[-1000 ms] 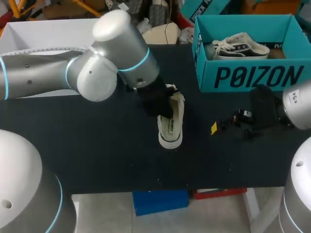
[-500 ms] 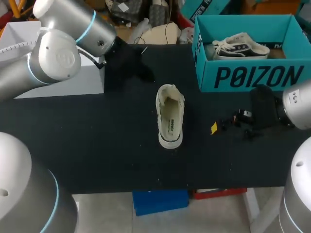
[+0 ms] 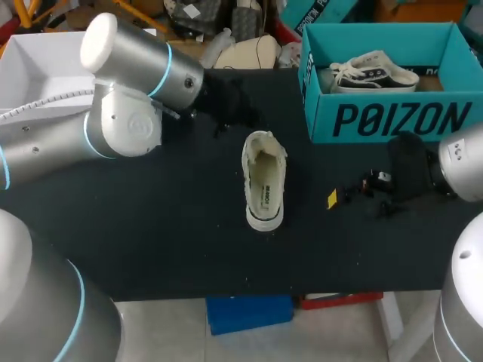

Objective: Take the shoe out of the shoebox, open the shoe tongue, remove and reinsert the insole, then place the shoe into the shoebox

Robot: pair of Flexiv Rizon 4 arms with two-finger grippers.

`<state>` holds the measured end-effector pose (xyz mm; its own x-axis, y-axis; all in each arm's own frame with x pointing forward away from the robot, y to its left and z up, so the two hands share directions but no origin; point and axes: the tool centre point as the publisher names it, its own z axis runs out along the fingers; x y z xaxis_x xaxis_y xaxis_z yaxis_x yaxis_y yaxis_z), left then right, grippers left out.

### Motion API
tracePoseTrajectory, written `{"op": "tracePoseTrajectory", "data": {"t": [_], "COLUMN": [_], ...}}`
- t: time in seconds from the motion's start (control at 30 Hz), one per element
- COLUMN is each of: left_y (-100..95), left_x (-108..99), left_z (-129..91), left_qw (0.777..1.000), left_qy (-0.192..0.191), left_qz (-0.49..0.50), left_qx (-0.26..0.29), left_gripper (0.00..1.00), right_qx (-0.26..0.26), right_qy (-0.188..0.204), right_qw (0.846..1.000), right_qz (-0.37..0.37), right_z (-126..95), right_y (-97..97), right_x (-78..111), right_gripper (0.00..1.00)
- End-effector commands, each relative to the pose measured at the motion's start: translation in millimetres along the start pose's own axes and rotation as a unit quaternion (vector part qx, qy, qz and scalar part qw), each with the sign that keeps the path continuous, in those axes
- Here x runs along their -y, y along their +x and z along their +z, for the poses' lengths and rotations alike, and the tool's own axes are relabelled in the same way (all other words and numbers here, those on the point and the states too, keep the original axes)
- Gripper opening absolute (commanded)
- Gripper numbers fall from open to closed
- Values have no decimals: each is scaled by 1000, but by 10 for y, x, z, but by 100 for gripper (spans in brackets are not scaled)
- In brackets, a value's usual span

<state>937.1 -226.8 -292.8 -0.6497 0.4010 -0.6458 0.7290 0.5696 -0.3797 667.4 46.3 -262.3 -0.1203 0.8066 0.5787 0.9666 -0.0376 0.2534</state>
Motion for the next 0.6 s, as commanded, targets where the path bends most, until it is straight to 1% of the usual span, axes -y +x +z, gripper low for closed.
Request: {"op": "tracePoseTrajectory", "data": {"t": [0.03,0.23,0.43,0.6], "left_y": [-112,47,265,408], "left_x": [-17,27,22,80], "left_z": [359,389,411,481], "left_qw": [999,992,989,986], "left_qy": [-3,6,11,20], "left_qz": [12,41,44,46], "left_qx": [-51,-117,-143,-159], "left_gripper": [0,0,0,0], "right_qx": [1,1,1,1], "right_qy": [0,0,0,0], "right_qw": [1000,1000,1000,1000], "right_qz": [0,0,0,0], "right_z": [14,14,14,14], "right_y": [8,8,8,8], "right_x": [-1,-1,-1,-1], "right_gripper": [100,100,100,100]}}
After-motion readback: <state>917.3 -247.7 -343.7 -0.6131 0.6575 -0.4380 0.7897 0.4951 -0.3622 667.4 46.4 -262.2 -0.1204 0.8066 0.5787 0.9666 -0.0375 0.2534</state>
